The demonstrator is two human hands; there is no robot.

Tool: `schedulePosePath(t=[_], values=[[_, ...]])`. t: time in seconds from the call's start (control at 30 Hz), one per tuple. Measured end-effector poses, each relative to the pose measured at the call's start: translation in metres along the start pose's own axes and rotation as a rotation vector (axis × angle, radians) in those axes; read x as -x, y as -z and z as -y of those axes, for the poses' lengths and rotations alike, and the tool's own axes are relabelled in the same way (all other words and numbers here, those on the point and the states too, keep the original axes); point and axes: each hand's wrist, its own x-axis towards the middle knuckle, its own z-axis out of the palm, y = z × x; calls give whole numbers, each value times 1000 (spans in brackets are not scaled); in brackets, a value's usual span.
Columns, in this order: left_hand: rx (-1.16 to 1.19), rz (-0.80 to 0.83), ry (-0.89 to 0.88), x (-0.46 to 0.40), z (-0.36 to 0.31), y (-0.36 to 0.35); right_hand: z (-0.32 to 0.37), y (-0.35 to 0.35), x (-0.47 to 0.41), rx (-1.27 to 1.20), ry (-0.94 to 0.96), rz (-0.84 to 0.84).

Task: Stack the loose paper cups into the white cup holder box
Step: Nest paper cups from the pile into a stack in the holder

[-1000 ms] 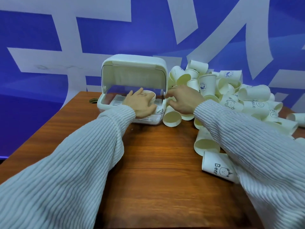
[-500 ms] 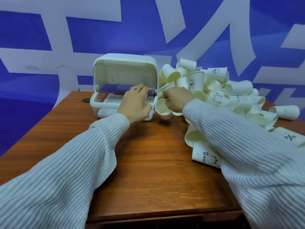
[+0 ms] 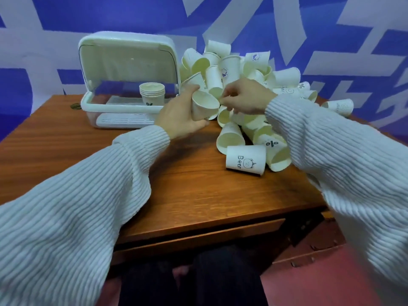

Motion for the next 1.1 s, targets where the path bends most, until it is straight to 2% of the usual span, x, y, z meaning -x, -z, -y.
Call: schedulePosePath(t=[0.1,0.33,0.43,0.5,0.57,0.8,0.93,1.1], values=[[-22,-13,-4,1,-7,-5,-8,4,19,266,91,33],[-19,-32,16,5,-12,-2,-7,-9,21,582,321,140],[-4,-43,50,12,-5,6,-8,-23,13,651,383,82],[12,-78,71,16,1,14,-5,-26,7,692,405,-56],[33,-148,87,21,9,24,3,-21,-1,626,372,-192],[67,-450,233,31,45,64,45,-5,-46,100,158,-389],[83,-499,316,33,69,82,71,-16,-81,-101,72,-416],[137,-505,370,36,84,91,98,-41,-117,-189,-6,-437]])
